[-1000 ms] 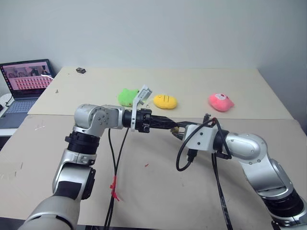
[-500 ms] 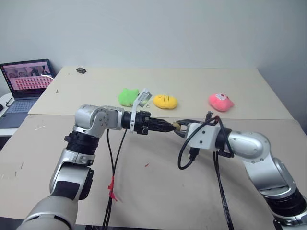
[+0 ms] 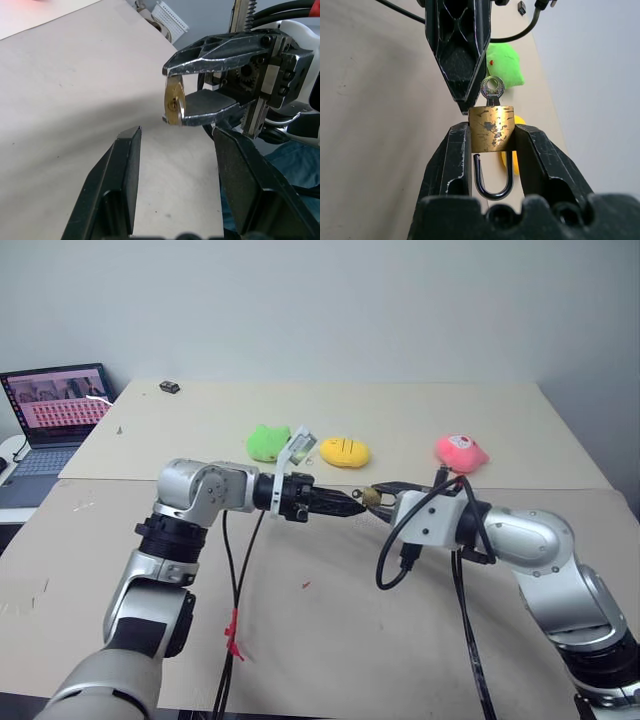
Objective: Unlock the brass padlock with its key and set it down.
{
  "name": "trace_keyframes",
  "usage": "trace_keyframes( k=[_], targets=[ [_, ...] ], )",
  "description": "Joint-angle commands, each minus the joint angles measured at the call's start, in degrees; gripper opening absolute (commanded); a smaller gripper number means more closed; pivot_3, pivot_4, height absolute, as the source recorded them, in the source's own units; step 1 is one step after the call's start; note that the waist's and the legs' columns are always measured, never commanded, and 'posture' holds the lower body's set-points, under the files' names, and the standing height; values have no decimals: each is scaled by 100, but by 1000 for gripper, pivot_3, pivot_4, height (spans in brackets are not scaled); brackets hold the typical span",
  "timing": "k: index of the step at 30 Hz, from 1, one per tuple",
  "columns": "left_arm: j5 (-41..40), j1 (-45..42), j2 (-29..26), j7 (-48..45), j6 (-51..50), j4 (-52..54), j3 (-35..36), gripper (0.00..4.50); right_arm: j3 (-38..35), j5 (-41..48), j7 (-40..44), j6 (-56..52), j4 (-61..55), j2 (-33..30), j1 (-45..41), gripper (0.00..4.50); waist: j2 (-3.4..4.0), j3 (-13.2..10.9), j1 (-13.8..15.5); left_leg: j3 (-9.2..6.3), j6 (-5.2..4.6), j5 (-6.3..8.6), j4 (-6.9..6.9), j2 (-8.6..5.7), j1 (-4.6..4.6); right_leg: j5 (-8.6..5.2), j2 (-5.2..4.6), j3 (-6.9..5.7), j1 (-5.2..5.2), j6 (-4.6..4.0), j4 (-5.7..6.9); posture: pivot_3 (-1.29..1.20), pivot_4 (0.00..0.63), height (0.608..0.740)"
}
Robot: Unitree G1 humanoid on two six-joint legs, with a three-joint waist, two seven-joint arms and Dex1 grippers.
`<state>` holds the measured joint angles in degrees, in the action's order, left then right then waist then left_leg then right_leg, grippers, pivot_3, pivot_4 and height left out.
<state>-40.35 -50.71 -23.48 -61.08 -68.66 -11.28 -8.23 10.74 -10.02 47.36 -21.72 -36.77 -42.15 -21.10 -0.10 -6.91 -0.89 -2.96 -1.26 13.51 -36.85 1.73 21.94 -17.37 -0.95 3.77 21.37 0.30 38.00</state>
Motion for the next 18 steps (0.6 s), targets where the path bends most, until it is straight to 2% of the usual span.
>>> trace_keyframes(
  k=[1, 18],
  targets=[
    [5, -122, 9, -25, 112, 29, 73, 2382, -16, -25, -82, -62, -309, 68, -140, 927, 0, 0, -3, 0, 0, 0, 0, 0, 0, 0, 0, 0, 0, 0, 0, 0, 150, 660],
    [5, -149, 52, -14, 118, 2, 87, 2382, 248, -110, -117, -337, -493, 318, -186, 927, 2, 1, 2, 0, 0, 0, 1, 0, -1, 0, 0, 0, 1, 0, 0, 0, 150, 660]
  ],
)
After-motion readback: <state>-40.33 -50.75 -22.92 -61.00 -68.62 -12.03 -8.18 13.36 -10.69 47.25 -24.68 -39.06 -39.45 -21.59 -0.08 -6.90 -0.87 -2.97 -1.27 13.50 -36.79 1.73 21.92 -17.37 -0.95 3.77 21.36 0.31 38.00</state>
